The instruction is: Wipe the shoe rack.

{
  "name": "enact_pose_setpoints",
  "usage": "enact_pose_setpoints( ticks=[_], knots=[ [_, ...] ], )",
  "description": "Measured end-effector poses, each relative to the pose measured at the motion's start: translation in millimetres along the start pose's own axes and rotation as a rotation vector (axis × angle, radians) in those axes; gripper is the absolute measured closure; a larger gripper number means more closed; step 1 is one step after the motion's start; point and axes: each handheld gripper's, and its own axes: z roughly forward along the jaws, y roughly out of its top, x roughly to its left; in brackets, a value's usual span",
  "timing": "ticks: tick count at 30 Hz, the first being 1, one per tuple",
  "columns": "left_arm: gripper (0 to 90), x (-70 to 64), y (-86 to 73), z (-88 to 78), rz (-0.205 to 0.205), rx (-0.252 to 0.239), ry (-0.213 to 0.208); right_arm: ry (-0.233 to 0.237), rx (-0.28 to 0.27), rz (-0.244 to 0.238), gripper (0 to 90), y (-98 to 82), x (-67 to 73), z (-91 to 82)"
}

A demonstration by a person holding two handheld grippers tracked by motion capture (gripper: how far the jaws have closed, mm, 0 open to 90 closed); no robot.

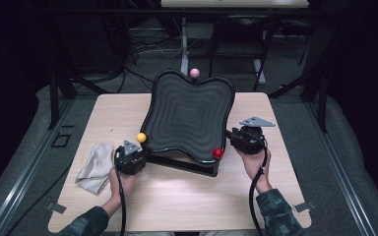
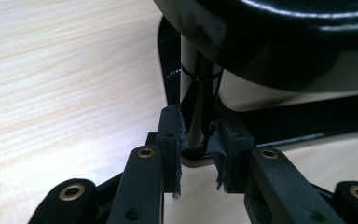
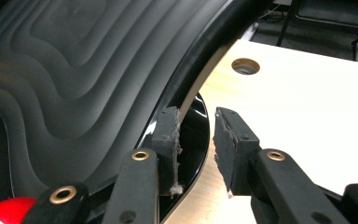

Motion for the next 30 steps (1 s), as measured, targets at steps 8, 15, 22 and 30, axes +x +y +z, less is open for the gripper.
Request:
enact_pose_setpoints(
  ticks=[8,15,22,30],
  knots=[
    [73.7,-16.3,-8.6,-12.8,0.059,0.011,-0.02,-0.007,0.008,0.025,68.4,-1.5,-9.0,2.8],
    [73.7,-23.6,-11.5,-18.0,0.078,0.017,-0.026,0.012,0.008,0.03,62.4,-3.1,-17.0,2.6],
    [73.6,-31.2,-14.0,-20.6,0.108,0.022,-0.034,0.0,0.003,0.017,64.9,-3.2,-18.7,0.8],
    [73.3,-33.6,-13.7,-17.5,0.096,0.019,-0.032,-0.005,-0.01,0.028,61.7,-3.8,-21.7,2.4]
  ],
)
